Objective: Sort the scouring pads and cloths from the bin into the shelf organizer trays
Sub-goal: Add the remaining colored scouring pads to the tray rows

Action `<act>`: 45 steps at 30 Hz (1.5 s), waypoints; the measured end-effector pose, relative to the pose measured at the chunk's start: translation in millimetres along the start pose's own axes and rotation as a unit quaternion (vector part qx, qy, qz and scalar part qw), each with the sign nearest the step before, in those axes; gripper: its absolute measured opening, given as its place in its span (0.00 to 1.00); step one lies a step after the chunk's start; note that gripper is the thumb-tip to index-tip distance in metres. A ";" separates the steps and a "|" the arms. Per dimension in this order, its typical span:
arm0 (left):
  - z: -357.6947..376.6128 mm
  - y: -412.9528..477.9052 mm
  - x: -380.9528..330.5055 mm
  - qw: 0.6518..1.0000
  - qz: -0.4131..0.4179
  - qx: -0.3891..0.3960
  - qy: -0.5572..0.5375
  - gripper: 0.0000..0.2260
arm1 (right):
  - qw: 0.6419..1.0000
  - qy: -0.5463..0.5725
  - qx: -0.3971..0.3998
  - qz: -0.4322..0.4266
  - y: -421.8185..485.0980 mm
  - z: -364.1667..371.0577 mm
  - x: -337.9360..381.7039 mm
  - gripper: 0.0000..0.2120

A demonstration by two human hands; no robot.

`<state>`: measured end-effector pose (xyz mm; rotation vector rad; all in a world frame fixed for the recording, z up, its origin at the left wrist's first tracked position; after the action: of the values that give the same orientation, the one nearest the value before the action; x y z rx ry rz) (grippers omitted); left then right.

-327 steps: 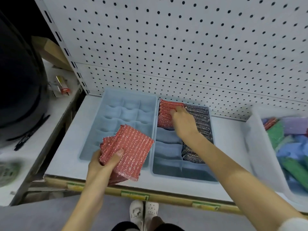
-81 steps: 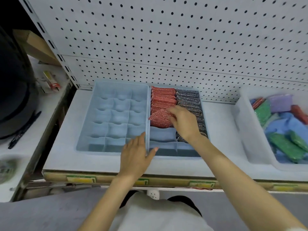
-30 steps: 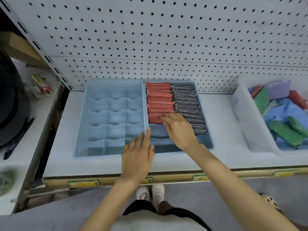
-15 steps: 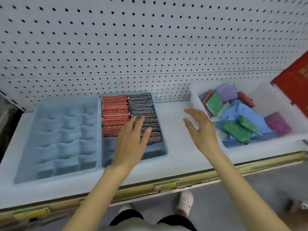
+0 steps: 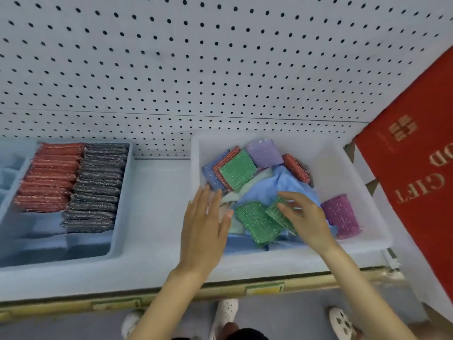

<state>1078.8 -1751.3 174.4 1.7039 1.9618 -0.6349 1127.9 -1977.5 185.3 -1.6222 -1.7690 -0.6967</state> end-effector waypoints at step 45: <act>13.8 37.1 -67.8 0.908 -0.134 0.255 -0.306 0.18 | 0.910 0.283 0.301 -0.011 20.3 2.5 28.9 0.26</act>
<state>1124.7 -1807.9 203.7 1.2465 1.6458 -1.6759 1146.6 -1954.6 204.7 -0.8669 -1.3780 -0.4893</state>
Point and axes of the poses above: each hand's wrist, its own y-axis towards the middle knuckle, its own z-axis out of the palm, x = y × z, the point moved 7 cm from there along y, towards the middle knuckle, and after that the axes turned 8 degrees about -z, right-handed, at the moved point
